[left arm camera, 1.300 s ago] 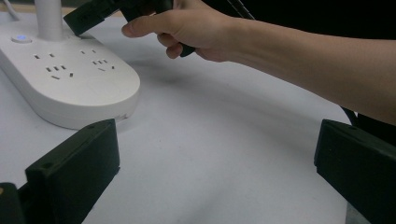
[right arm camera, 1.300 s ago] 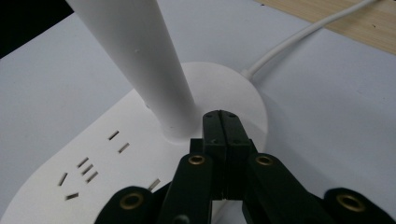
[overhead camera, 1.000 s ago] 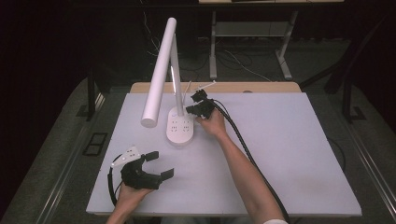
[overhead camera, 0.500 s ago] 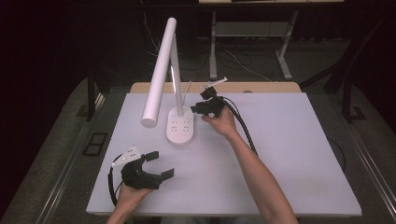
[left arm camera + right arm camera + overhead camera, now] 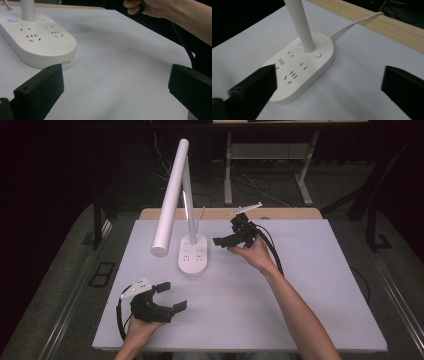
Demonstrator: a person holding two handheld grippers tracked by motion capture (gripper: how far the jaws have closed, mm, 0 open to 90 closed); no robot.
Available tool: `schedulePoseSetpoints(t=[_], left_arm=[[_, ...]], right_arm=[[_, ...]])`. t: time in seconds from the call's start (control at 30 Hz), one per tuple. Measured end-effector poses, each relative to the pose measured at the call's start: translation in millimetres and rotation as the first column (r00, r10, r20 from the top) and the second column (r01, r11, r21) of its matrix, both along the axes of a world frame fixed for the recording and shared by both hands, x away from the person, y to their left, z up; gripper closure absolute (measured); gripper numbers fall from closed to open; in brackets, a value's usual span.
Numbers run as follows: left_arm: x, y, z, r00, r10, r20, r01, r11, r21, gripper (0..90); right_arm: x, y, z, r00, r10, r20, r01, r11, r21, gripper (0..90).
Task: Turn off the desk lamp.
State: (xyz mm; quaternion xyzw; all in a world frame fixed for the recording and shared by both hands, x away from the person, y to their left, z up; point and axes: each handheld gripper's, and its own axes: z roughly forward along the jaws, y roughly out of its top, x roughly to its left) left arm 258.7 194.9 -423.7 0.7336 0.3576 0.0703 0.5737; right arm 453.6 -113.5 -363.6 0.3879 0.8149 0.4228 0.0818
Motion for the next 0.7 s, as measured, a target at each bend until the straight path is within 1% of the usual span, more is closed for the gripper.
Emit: schedulePoseSetpoints(t=[0.07, 0.13, 0.17, 0.2, 0.27, 0.4, 0.43, 0.53, 0.7], left_arm=[[-0.1, -0.2, 0.0, 1.0000, 0.000, -0.001, 0.000, 1.0000, -0.001, 0.0], [-0.1, -0.4, -0.1, 1.0000, 0.001, -0.002, -0.001, 1.0000, -0.001, 0.0], [-0.1, -0.6, -0.1, 1.0000, 0.002, -0.002, -0.002, 1.0000, -0.002, 0.0], [-0.3, -1.3, -0.1, 1.0000, 0.005, -0.003, -0.005, 1.0000, -0.008, 0.0], [-0.5, -1.3, 0.0, 1.0000, 0.003, -0.001, -0.003, 1.0000, -0.003, 0.0], [-0.5, -1.3, -0.1, 1.0000, -0.001, 0.000, 0.001, 1.0000, 0.001, 0.0], [-0.4, -1.4, -0.1, 1.0000, -0.001, 0.000, 0.001, 1.0000, 0.002, 0.0], [-0.3, -1.7, -0.1, 1.0000, -0.002, 0.000, 0.002, 1.0000, 0.003, 0.0], [-0.7, -2.8, -0.1, 1.0000, -0.005, -0.001, 0.005, 1.0000, 0.002, 0.0]], right_arm=[[-6.8, -6.0, 3.0, 0.9998, -0.007, 0.017, 0.007, 1.000, -0.008, 0.6], [-13.5, -13.6, 5.9, 0.9997, -0.008, 0.023, 0.008, 1.000, 0.017, 0.6], [-17.1, -17.3, 7.8, 0.9998, -0.014, 0.016, 0.013, 0.999, 0.030, 0.6], [-19.0, -21.7, 8.1, 0.9995, -0.002, 0.031, 0.001, 0.999, 0.034, 0.6], [-24.8, -28.5, 10.8, 0.9995, -0.004, 0.032, 0.003, 0.999, 0.044, 0.6], [-35.9, -41.8, 13.6, 0.9993, 0.003, 0.036, -0.004, 0.999, 0.046, 0.6], [-38.8, -45.2, 13.5, 0.9990, 0.004, 0.044, -0.006, 0.999, 0.044, 0.7], [-47.1, -55.2, 13.3, 0.9992, 0.005, 0.039, -0.007, 0.999, 0.042, 0.7], [-62.9, -69.9, 13.8, 0.9990, -0.005, 0.045, 0.002, 0.999, 0.054, 0.7]])
